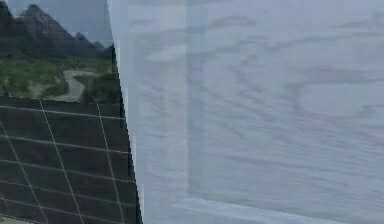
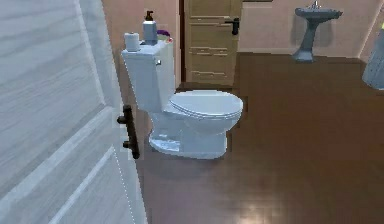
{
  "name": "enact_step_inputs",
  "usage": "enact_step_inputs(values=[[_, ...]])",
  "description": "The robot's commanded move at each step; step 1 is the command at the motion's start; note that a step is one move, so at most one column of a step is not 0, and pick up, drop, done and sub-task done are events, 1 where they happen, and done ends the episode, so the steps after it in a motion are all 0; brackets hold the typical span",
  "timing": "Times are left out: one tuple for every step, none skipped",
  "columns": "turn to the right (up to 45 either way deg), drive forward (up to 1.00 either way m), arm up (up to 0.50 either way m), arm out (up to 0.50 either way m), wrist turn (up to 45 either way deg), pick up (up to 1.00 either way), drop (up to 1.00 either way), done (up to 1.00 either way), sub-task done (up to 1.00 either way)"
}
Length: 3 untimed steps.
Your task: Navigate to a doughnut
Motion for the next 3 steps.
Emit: enact_step_inputs(values=[[-45.0,0.00,0.00,0.00,0.0,0.00,0.00,0.00,0.00],[-33.0,0.00,0.00,0.00,0.0,0.00,0.00,0.00,0.00],[0.0,1.00,0.00,0.00,0.0,0.00,0.00,0.00,0.00]])
